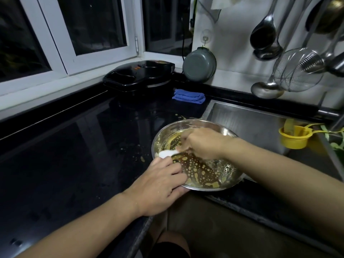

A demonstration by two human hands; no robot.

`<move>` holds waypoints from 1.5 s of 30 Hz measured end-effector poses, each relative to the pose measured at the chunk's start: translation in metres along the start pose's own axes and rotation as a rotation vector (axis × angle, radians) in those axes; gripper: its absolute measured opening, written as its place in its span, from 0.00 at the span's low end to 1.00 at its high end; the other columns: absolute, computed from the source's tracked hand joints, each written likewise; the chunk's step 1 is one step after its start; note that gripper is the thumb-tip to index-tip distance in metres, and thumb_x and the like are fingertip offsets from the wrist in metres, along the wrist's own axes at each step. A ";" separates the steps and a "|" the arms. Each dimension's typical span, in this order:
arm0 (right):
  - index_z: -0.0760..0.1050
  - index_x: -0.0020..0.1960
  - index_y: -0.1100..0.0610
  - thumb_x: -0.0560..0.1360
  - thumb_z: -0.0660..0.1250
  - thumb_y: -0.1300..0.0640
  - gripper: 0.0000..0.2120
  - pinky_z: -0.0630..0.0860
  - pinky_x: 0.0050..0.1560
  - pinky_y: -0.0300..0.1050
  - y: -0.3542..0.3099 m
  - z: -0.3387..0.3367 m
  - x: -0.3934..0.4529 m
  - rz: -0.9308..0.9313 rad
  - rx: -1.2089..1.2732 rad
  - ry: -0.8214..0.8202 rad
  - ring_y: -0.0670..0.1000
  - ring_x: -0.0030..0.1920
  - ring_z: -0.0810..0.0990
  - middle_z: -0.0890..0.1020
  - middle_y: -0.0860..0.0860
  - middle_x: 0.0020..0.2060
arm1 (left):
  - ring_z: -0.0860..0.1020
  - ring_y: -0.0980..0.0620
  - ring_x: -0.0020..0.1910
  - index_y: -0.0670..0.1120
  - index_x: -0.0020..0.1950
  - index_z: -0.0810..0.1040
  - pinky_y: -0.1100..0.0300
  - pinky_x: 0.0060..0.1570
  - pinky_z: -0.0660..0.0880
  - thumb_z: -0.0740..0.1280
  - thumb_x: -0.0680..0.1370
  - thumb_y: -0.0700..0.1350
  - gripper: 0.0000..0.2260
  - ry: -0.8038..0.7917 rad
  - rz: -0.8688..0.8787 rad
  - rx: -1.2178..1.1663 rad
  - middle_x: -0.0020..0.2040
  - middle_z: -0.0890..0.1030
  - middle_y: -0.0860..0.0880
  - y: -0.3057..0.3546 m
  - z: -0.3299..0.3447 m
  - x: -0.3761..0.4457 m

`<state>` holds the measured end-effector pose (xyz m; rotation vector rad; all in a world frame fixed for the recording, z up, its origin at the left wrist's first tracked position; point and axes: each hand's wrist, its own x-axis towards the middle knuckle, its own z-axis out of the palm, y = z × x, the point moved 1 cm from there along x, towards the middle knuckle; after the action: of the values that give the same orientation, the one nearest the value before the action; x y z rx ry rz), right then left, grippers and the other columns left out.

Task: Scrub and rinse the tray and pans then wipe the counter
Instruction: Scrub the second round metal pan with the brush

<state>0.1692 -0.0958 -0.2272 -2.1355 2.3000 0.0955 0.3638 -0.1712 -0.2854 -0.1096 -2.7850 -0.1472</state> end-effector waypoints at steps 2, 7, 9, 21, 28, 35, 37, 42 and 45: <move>0.82 0.51 0.52 0.82 0.63 0.50 0.11 0.68 0.42 0.39 -0.007 -0.002 -0.019 -0.068 0.071 -0.083 0.45 0.45 0.74 0.75 0.42 0.43 | 0.65 0.55 0.48 0.56 0.46 0.66 0.57 0.54 0.66 0.57 0.85 0.58 0.10 -0.006 -0.012 0.014 0.47 0.68 0.58 0.000 0.000 0.000; 0.85 0.54 0.50 0.80 0.68 0.52 0.08 0.72 0.52 0.40 -0.001 -0.016 -0.054 -0.071 0.135 -0.294 0.43 0.46 0.74 0.76 0.39 0.41 | 0.64 0.55 0.48 0.54 0.48 0.65 0.59 0.53 0.64 0.56 0.84 0.59 0.11 -0.030 -0.071 0.004 0.48 0.64 0.57 0.003 -0.002 0.001; 0.85 0.56 0.52 0.80 0.69 0.56 0.08 0.73 0.48 0.39 0.007 -0.023 -0.064 0.012 0.177 -0.407 0.41 0.41 0.75 0.77 0.36 0.35 | 0.64 0.55 0.47 0.55 0.48 0.64 0.59 0.53 0.63 0.56 0.84 0.59 0.11 -0.033 -0.076 0.003 0.47 0.64 0.58 0.004 -0.002 0.000; 0.78 0.54 0.56 0.79 0.63 0.61 0.07 0.79 0.52 0.53 0.067 -0.044 -0.033 0.568 -0.345 -0.209 0.59 0.54 0.80 0.80 0.56 0.56 | 0.65 0.55 0.49 0.55 0.49 0.71 0.57 0.54 0.65 0.54 0.85 0.58 0.12 -0.025 -0.026 0.000 0.47 0.68 0.58 0.001 0.003 0.001; 0.80 0.49 0.57 0.79 0.63 0.62 0.06 0.77 0.39 0.44 0.016 -0.007 0.016 0.348 -0.002 -0.083 0.51 0.40 0.80 0.79 0.50 0.41 | 0.63 0.55 0.47 0.54 0.48 0.68 0.61 0.52 0.58 0.55 0.86 0.57 0.11 0.007 -0.049 0.034 0.46 0.66 0.58 0.003 0.001 0.000; 0.84 0.45 0.47 0.79 0.60 0.42 0.16 0.77 0.48 0.47 -0.013 -0.013 -0.038 0.039 0.174 -0.327 0.46 0.40 0.78 0.79 0.43 0.34 | 0.64 0.54 0.46 0.53 0.48 0.66 0.60 0.51 0.60 0.58 0.84 0.56 0.09 0.016 -0.076 0.026 0.45 0.65 0.58 0.003 0.000 0.002; 0.84 0.49 0.48 0.81 0.66 0.54 0.07 0.74 0.46 0.35 -0.004 -0.026 -0.056 0.144 0.194 -0.435 0.37 0.36 0.76 0.76 0.36 0.31 | 0.64 0.54 0.46 0.54 0.47 0.66 0.60 0.51 0.61 0.58 0.84 0.56 0.09 0.008 -0.080 0.022 0.45 0.66 0.58 0.003 0.001 0.001; 0.84 0.51 0.54 0.79 0.68 0.58 0.06 0.78 0.47 0.46 0.041 -0.040 -0.061 0.444 0.039 -0.422 0.48 0.43 0.79 0.85 0.47 0.46 | 0.64 0.54 0.46 0.54 0.48 0.66 0.60 0.51 0.62 0.56 0.84 0.57 0.10 -0.001 -0.066 0.007 0.46 0.66 0.58 0.005 0.000 0.001; 0.75 0.41 0.57 0.76 0.66 0.61 0.05 0.75 0.43 0.48 0.058 -0.034 -0.039 0.661 -0.104 -0.198 0.55 0.42 0.79 0.82 0.55 0.46 | 0.64 0.54 0.47 0.54 0.48 0.66 0.58 0.52 0.64 0.56 0.85 0.57 0.10 -0.008 -0.065 -0.004 0.46 0.66 0.58 0.003 -0.001 0.001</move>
<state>0.1157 -0.0542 -0.1886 -1.2326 2.8011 0.4076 0.3637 -0.1679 -0.2836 -0.0208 -2.7977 -0.1695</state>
